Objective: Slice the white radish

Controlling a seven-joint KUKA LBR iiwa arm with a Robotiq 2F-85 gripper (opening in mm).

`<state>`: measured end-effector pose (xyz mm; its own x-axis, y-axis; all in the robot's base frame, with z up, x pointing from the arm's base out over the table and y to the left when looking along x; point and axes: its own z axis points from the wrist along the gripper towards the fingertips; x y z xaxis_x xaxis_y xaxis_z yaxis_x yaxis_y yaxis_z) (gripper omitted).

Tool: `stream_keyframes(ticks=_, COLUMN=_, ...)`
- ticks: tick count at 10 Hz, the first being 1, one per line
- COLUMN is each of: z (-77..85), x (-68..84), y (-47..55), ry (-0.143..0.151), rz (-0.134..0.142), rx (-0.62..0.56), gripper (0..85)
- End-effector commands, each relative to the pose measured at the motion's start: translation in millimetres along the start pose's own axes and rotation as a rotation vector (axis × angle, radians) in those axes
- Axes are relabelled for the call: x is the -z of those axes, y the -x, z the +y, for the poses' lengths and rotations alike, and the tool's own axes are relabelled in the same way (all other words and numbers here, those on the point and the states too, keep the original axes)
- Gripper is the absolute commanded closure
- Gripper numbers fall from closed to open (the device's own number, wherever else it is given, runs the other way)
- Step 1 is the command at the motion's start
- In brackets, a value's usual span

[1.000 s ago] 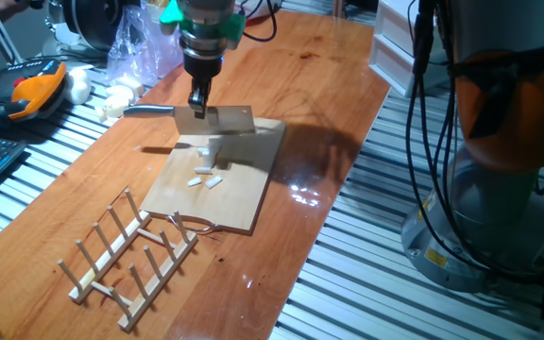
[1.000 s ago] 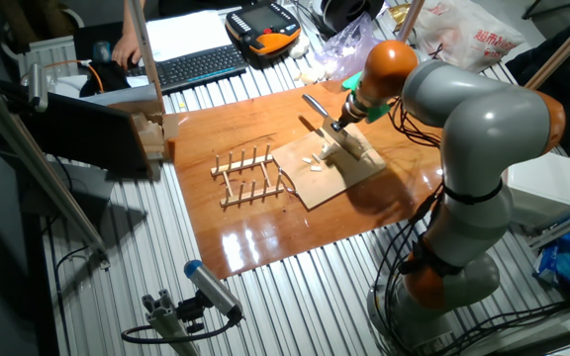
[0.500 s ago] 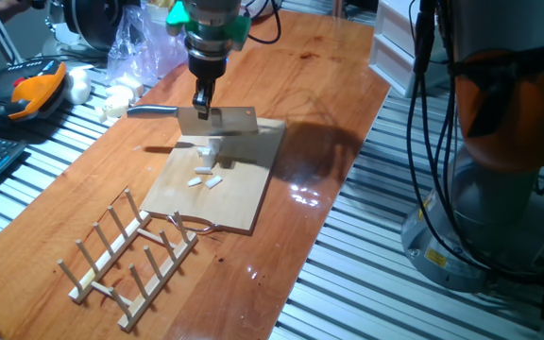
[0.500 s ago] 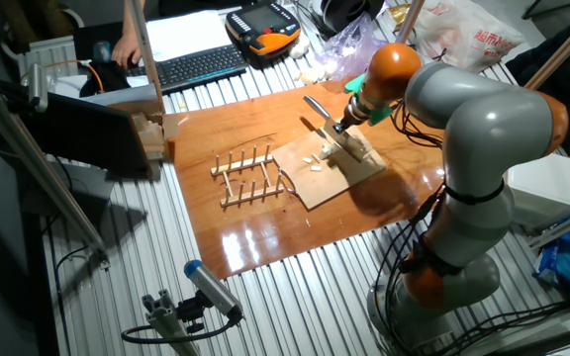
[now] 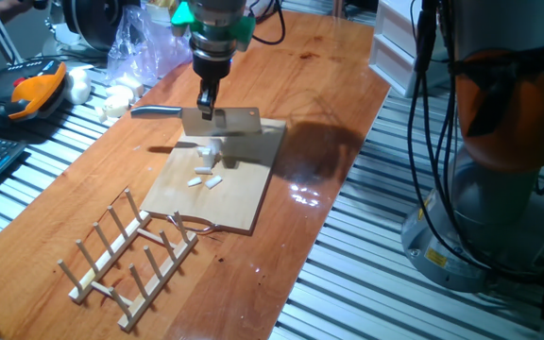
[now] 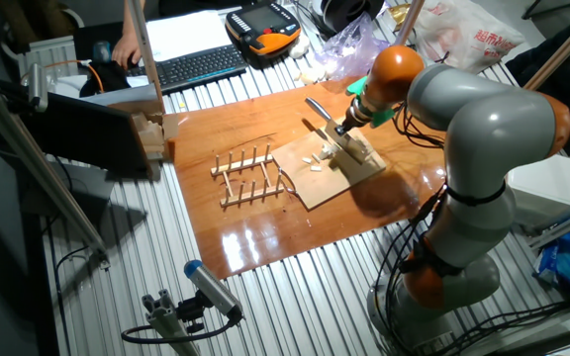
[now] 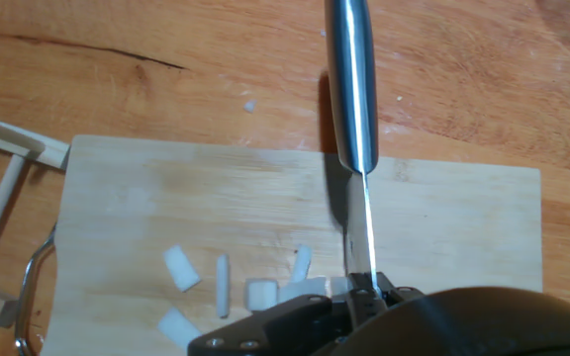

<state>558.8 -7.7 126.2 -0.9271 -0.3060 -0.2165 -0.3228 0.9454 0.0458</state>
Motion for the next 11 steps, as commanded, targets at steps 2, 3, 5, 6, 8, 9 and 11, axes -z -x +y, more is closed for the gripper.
stream_keyframes(ticks=2, z=2.2, x=2.2, y=-1.0, ry=-0.004, rz=0.005, rx=-0.002, gripper=85.0)
stream_keyframes(ticks=3, z=1.9, x=1.7, y=-2.4, ry=-0.004, rz=0.003, rx=-0.002, gripper=85.0)
stream_keyframes(ticks=5, z=2.2, x=0.4, y=-2.5, ry=-0.005, rz=0.002, rx=-0.002, gripper=85.0)
stream_keyframes(ticks=6, z=2.4, x=-0.4, y=-2.5, ry=-0.007, rz=0.001, rx=-0.002, gripper=85.0)
stream_keyframes(ticks=8, z=2.0, x=-3.0, y=-3.1, ry=-0.006, rz=-0.001, rx=-0.002, gripper=85.0)
stream_keyframes(ticks=9, z=2.0, x=-4.2, y=-3.1, ry=-0.006, rz=-0.003, rx=-0.002, gripper=85.0)
stream_keyframes(ticks=11, z=2.1, x=-5.7, y=-3.0, ry=-0.009, rz=-0.005, rx=0.000, gripper=85.0)
